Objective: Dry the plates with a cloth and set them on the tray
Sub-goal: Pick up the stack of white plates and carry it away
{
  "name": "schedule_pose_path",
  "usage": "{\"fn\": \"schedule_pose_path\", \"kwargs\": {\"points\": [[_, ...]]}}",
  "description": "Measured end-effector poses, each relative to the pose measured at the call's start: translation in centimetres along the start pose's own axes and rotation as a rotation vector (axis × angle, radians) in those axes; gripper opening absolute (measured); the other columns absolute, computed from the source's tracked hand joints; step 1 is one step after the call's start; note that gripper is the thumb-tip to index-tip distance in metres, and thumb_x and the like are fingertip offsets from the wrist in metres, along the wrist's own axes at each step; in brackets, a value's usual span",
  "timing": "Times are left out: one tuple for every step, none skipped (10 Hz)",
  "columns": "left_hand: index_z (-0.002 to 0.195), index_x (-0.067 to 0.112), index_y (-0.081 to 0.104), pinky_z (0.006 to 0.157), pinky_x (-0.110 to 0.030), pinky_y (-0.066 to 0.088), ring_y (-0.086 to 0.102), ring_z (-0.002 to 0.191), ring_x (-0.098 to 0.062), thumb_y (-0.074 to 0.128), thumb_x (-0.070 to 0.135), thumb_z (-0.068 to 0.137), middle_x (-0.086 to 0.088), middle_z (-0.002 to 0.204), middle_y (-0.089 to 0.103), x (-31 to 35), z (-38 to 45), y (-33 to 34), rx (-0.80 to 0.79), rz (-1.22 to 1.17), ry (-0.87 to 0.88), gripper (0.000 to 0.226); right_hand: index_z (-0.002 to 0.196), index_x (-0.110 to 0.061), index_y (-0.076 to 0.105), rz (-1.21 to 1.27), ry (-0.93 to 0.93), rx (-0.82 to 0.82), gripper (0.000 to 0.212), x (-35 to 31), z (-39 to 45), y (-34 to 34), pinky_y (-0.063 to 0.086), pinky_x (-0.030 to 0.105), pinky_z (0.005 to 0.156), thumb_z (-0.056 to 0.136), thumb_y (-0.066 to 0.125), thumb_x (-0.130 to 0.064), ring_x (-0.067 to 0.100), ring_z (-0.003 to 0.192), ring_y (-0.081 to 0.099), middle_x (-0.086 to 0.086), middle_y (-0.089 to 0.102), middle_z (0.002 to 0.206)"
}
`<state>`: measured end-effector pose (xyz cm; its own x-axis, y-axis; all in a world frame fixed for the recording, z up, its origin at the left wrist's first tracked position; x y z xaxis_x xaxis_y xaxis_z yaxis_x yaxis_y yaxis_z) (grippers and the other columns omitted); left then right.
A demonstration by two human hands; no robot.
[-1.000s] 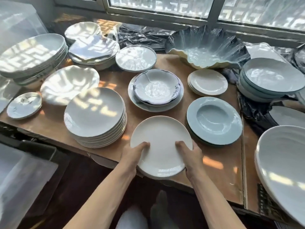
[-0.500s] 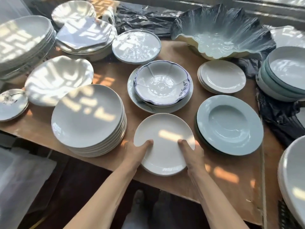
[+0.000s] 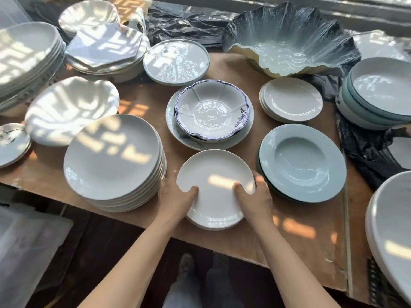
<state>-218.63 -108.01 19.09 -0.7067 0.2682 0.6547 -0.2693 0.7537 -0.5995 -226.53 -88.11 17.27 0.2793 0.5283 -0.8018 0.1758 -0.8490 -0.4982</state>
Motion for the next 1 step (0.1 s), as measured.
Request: {"fn": "schedule_pose_path", "kwargs": {"points": [[0.147, 0.02, 0.042, 0.115, -0.039, 0.028, 0.037, 0.135, -0.026, 0.068, 0.03, 0.086, -0.005, 0.143, 0.042, 1.25, -1.22, -0.8, 0.134, 0.094, 0.228, 0.067, 0.145, -0.018, 0.053, -0.051, -0.117, 0.07, 0.056, -0.6, -1.12, -0.64, 0.038, 0.03, 0.106, 0.092, 0.07, -0.023, 0.024, 0.128, 0.053, 0.005, 0.058, 0.138]]}}
Point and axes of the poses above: each hand's wrist, its own z-axis towards the middle knuckle, its own y-axis out of the palm, x = y × z, the point moved 2 cm from there along z, towards the middle knuckle
